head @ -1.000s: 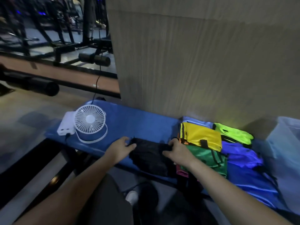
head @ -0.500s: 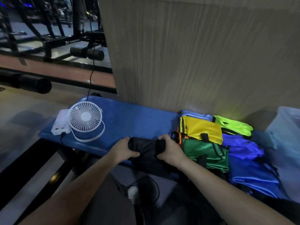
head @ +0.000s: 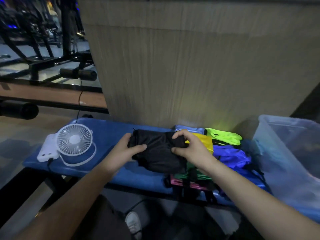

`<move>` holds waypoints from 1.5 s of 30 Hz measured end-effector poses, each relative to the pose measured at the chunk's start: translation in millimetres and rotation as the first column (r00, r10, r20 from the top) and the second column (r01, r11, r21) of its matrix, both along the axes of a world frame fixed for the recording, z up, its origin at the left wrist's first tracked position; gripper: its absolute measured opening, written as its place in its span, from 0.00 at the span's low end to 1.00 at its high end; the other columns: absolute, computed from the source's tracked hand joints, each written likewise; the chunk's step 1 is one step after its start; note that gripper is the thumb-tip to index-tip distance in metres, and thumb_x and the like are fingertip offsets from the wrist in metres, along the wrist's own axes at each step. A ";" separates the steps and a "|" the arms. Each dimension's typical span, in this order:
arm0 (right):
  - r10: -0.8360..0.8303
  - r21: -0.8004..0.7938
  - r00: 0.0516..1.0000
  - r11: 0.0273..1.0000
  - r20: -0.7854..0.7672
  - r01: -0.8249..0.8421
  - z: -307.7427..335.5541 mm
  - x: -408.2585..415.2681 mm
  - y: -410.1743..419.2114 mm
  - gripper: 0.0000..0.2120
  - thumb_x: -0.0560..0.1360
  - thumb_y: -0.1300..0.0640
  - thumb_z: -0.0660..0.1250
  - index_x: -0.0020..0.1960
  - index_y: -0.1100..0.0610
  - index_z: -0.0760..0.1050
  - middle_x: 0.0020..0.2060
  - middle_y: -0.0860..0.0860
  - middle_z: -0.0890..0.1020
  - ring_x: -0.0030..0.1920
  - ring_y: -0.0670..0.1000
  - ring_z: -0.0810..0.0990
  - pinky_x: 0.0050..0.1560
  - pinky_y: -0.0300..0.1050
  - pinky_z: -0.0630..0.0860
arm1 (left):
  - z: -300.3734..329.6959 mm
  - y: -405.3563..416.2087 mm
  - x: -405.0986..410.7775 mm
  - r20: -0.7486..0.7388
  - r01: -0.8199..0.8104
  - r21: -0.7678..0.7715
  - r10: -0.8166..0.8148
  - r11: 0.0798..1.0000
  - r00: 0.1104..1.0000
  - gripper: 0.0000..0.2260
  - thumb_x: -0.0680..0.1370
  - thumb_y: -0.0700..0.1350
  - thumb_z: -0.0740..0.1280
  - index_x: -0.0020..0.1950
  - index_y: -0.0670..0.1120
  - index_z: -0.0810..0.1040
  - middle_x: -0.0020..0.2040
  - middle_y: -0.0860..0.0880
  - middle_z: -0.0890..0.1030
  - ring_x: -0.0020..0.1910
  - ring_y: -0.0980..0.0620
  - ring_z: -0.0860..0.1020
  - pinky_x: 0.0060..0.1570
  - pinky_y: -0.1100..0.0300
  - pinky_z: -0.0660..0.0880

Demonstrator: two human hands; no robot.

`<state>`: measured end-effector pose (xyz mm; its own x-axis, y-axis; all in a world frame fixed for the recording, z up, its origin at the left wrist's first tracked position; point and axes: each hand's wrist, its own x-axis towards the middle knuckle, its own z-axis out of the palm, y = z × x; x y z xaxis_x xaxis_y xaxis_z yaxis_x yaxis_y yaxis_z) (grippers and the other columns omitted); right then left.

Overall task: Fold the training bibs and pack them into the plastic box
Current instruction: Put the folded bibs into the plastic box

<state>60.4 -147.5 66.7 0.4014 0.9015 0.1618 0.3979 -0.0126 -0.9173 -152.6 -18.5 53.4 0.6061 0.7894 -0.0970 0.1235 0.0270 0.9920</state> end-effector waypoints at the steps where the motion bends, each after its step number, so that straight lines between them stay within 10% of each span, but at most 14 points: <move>1: -0.019 0.009 1.000 1.000 -0.019 0.020 10.2 11.0 -11.7 0.17 0.69 0.68 0.76 0.52 0.55 0.77 0.41 0.46 0.76 0.40 0.46 0.73 0.43 0.42 0.73 | 10.4 -8.8 11.1 0.034 0.029 0.011 -0.029 1.000 0.999 0.17 0.77 0.47 0.74 0.63 0.51 0.75 0.60 0.51 0.82 0.57 0.53 0.83 0.51 0.53 0.82; 14: -0.323 0.020 0.946 0.946 0.013 0.322 82.6 190.2 -214.9 0.13 0.75 0.68 0.71 0.52 0.51 0.78 0.57 0.61 0.79 0.50 0.65 0.82 0.45 0.64 0.80 | 74.7 -144.0 229.1 0.092 0.290 0.163 -0.307 0.943 0.947 0.17 0.76 0.39 0.74 0.60 0.44 0.71 0.55 0.41 0.84 0.45 0.53 0.83 0.40 0.60 0.80; 21: -0.420 -0.004 0.904 0.907 0.075 0.422 84.1 265.1 -279.1 0.12 0.74 0.67 0.72 0.53 0.52 0.79 0.54 0.56 0.81 0.54 0.53 0.83 0.50 0.49 0.83 | 69.4 -195.9 322.1 0.083 0.352 0.269 -0.385 0.897 0.919 0.27 0.72 0.43 0.77 0.59 0.69 0.70 0.53 0.47 0.85 0.52 0.47 0.84 0.53 0.50 0.81; 33: -0.460 -0.075 0.873 0.877 0.161 0.475 67.4 346.7 -286.7 0.12 0.76 0.67 0.70 0.53 0.53 0.78 0.51 0.52 0.82 0.53 0.52 0.82 0.52 0.52 0.81 | 55.7 -214.2 400.8 0.004 0.401 0.394 -0.438 0.827 0.899 0.21 0.76 0.40 0.73 0.62 0.59 0.73 0.49 0.55 0.83 0.46 0.58 0.82 0.53 0.56 0.78; 39: -0.394 -0.224 0.869 0.856 0.301 0.466 50.3 362.5 -275.1 0.15 0.75 0.61 0.72 0.58 0.49 0.74 0.58 0.54 0.77 0.61 0.52 0.77 0.61 0.52 0.78 | 47.7 -209.2 402.7 -0.291 0.310 0.714 -0.137 0.628 0.947 0.25 0.74 0.52 0.73 0.69 0.60 0.69 0.66 0.53 0.63 0.65 0.54 0.65 0.66 0.59 0.65; 45: -0.395 -0.196 0.861 0.862 0.319 0.468 52.9 346.8 -268.0 0.17 0.75 0.60 0.72 0.59 0.47 0.73 0.62 0.51 0.74 0.64 0.50 0.74 0.63 0.49 0.74 | 44.6 -198.6 385.2 -0.323 0.375 0.656 -0.205 0.655 0.924 0.23 0.75 0.51 0.72 0.68 0.59 0.69 0.63 0.55 0.62 0.66 0.57 0.62 0.62 0.64 0.59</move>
